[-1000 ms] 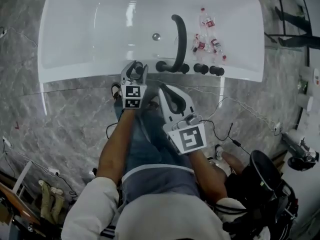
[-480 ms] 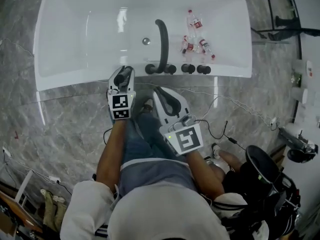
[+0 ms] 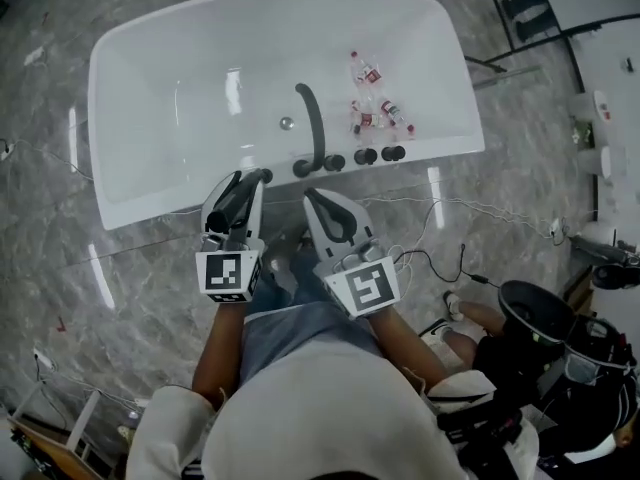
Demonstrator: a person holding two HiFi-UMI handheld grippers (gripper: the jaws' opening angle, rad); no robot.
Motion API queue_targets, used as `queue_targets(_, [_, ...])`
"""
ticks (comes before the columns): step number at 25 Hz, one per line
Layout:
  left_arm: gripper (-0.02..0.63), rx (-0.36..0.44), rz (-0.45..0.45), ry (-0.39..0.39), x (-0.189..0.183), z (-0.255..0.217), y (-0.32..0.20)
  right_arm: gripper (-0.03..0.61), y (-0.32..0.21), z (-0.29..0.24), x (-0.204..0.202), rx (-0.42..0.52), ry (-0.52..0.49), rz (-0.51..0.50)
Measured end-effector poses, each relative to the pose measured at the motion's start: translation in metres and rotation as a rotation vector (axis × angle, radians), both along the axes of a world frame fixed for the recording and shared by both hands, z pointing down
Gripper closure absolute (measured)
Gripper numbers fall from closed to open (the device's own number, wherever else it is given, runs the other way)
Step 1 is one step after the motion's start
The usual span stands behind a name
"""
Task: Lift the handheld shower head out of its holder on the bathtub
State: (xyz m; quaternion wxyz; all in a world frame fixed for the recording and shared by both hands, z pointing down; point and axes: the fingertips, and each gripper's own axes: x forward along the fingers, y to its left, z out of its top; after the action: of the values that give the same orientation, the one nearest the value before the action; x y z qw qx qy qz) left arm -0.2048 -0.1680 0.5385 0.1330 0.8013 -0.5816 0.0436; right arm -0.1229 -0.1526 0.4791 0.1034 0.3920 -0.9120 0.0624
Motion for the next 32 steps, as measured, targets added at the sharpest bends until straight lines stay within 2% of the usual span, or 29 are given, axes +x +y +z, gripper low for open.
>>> queue_targets(4, [0.465, 0.031, 0.074, 0.038, -0.032, -0.075, 0.026, 0.56, 0.029, -0.038, -0.031, -0.084, 0.028, 0.092])
queue_targets(8, [0.465, 0.054, 0.165, 0.045, -0.053, -0.122, 0.038, 0.56, 0.038, -0.068, -0.06, -0.067, -0.03, 0.177])
queue_targets(11, [0.465, 0.063, 0.197, 0.038, -0.054, -0.148, 0.051, 0.56, 0.047, -0.089, -0.066, -0.043, -0.035, 0.184])
queue_targets(15, [0.465, 0.076, 0.19, 0.047, -0.045, -0.178, 0.084, 0.56, 0.077, -0.117, -0.056, -0.03, -0.04, 0.171])
queue_targets(20, [0.465, 0.078, 0.188, 0.039, -0.005, -0.185, 0.108, 0.561, 0.103, -0.129, -0.013, -0.029, -0.042, 0.141])
queue_targets(27, [0.465, 0.039, 0.164, 0.024, 0.042, -0.17, 0.111, 0.561, 0.11, -0.112, 0.035, -0.056, -0.021, 0.095])
queue_targets(32, [0.465, 0.031, 0.163, 0.03, 0.058, -0.168, 0.123, 0.561, 0.117, -0.114, 0.048, -0.048, -0.028, 0.087])
